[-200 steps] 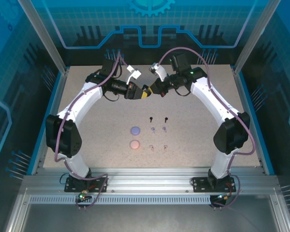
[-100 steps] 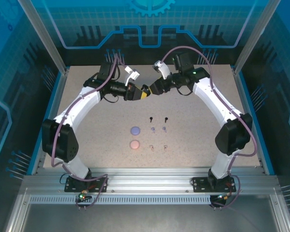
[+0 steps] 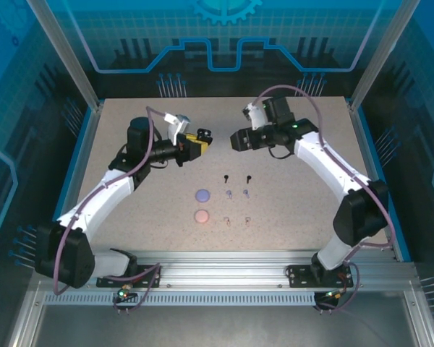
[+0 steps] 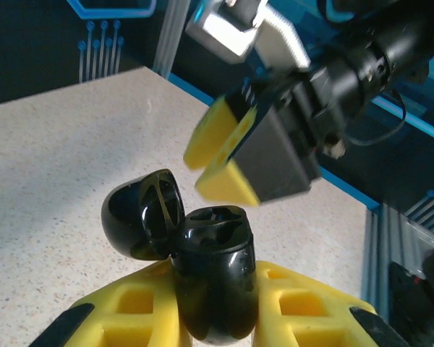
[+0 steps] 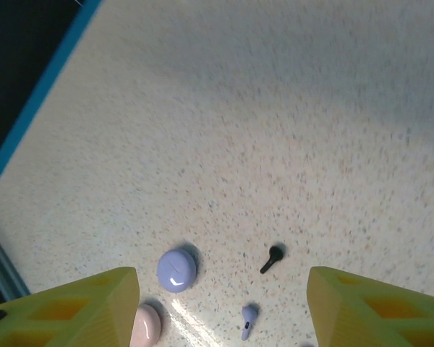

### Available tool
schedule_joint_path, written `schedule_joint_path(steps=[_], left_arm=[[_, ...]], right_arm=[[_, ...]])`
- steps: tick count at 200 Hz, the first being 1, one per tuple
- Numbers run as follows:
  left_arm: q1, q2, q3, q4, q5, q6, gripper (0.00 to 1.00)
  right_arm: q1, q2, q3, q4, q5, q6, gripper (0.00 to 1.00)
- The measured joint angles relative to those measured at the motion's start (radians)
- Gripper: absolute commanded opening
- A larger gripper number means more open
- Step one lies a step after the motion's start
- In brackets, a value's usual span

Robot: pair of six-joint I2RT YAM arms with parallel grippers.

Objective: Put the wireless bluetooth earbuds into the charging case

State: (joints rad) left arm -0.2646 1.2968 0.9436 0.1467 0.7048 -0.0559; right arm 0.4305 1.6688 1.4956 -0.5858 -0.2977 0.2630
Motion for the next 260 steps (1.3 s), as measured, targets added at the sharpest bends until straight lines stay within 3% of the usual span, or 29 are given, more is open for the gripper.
schedule_joint_path(steps=[64, 97, 178, 260], left_arm=[[-0.006, -0.03, -0.37, 0.614, -0.19, -0.053, 0.0], [-0.007, -0.03, -0.409, 0.778, -0.266, -0.074, 0.0], [-0.021, -0.046, -0.43, 0.801, -0.402, -0.065, 0.0], [-0.027, -0.045, -0.456, 0.81, -0.44, -0.066, 0.0]], right_arm=[[0.15, 0.202, -0.003, -0.054, 0.23, 0.184, 0.6], [0.198, 0.299, 0.021, -0.105, 0.308, 0.245, 0.57], [0.245, 0.421, 0.13, -0.163, 0.416, 0.326, 0.49], [0.252, 0.491, 0.196, -0.201, 0.454, 0.377, 0.44]])
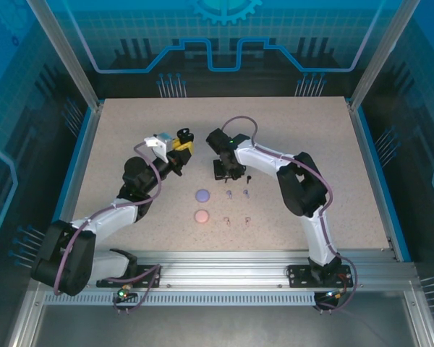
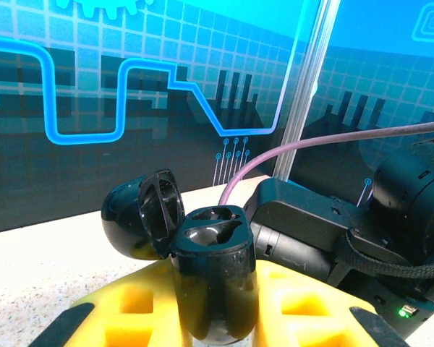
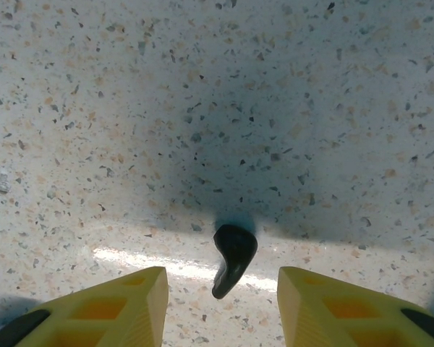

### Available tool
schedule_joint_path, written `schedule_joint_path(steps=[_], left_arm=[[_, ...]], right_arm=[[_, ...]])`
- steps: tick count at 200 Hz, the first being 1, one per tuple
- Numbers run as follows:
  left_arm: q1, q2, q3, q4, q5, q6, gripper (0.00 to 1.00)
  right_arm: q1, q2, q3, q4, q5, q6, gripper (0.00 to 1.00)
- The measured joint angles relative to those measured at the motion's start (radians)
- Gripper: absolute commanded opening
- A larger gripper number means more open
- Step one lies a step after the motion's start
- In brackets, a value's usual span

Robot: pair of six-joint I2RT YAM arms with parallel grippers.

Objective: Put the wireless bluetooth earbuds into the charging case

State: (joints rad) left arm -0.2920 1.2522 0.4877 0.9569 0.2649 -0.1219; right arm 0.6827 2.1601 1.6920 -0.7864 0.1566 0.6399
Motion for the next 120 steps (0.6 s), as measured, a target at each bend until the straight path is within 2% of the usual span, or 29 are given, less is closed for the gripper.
schedule_joint_path(steps=[120], left_arm=[[-0.001, 0.045, -0.001, 0.053, 0.0, -0.003, 0.0]], right_arm=[[0.008, 0.077, 0.071, -0.036, 0.02, 0.034, 0.36]])
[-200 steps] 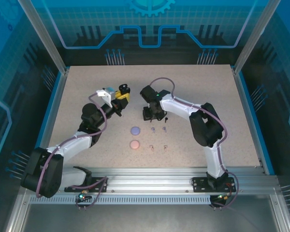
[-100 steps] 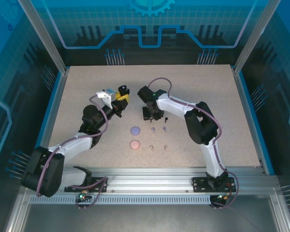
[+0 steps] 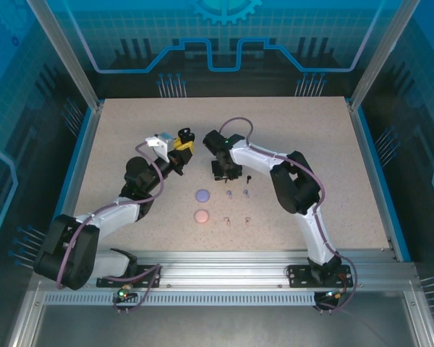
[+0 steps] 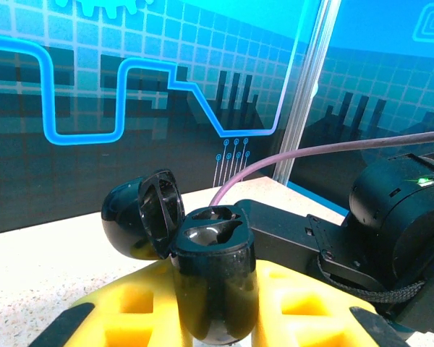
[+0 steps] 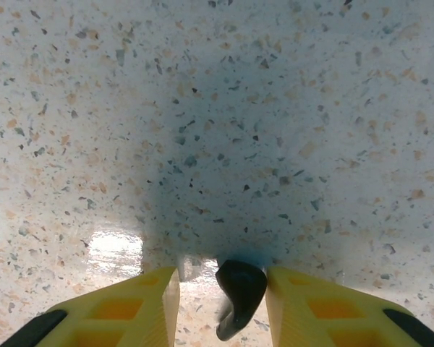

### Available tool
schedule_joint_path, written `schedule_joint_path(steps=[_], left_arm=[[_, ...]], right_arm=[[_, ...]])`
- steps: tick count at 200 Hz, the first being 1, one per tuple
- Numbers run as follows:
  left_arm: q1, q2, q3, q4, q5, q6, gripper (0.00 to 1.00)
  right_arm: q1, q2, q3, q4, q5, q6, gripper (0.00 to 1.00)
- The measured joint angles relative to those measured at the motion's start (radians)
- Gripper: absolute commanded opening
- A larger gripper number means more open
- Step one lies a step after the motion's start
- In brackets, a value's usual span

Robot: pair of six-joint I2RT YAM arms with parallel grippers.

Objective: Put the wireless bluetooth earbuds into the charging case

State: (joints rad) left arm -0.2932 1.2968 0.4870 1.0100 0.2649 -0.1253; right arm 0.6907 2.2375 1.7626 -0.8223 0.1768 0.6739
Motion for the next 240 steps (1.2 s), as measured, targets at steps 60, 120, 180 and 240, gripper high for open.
schedule_joint_path(steps=[60, 120, 180, 240], left_arm=[[0.0, 0.021, 0.0, 0.023, 0.0, -0.001, 0.0], [-0.002, 0.032, 0.0, 0.029, 0.001, -0.006, 0.0], [-0.011, 0.033, 0.0, 0.035, 0.001, -0.007, 0.0], [-0.013, 0.038, 0.0, 0.04, 0.013, -0.007, 0.0]], right_arm=[[0.005, 0.013, 0.01, -0.003, 0.005, 0.0, 0.32], [0.004, 0.019, 0.018, -0.01, 0.006, -0.001, 0.29], [0.003, 0.02, 0.02, -0.011, 0.006, -0.023, 0.17], [-0.007, -0.045, -0.056, 0.063, 0.0, -0.041, 0.16]])
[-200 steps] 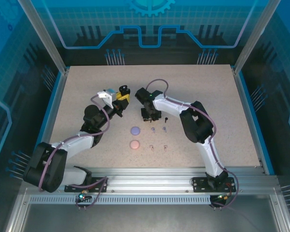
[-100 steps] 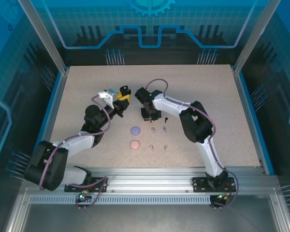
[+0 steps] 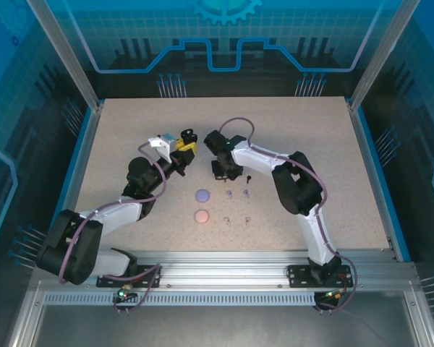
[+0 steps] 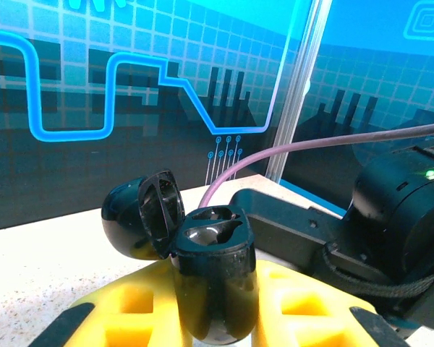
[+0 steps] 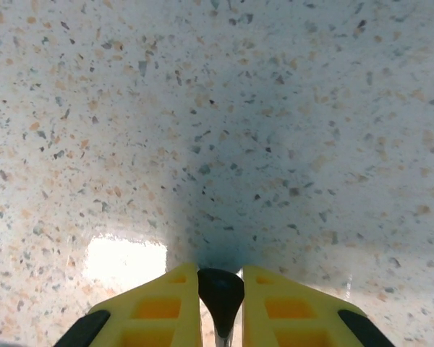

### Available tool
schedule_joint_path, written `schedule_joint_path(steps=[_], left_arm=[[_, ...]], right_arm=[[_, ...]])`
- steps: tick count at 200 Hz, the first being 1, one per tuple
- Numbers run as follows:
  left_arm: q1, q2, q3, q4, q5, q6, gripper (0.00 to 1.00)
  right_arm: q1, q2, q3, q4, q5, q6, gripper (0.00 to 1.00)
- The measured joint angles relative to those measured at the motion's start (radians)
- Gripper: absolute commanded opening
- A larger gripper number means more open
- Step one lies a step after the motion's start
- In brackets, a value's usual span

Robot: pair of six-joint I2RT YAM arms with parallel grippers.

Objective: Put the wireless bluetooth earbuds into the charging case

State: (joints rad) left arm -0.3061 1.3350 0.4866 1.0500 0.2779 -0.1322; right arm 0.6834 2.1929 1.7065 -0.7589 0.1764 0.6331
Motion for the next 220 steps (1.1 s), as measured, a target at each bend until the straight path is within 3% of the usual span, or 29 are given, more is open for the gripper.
schedule_joint_path(steps=[119, 170, 220], left_arm=[[-0.048, 0.002, -0.002, 0.079, 0.072, 0.011, 0.0], [-0.128, 0.002, 0.005, 0.055, 0.074, 0.147, 0.0], [-0.196, 0.002, 0.089, 0.0, 0.051, 0.294, 0.0]], right_arm=[[-0.076, -0.61, -0.209, 0.242, -0.005, -0.136, 0.18], [-0.076, -0.809, -0.307, 0.426, -0.141, -0.221, 0.18], [-0.076, -0.893, -0.387, 0.555, -0.289, -0.273, 0.18]])
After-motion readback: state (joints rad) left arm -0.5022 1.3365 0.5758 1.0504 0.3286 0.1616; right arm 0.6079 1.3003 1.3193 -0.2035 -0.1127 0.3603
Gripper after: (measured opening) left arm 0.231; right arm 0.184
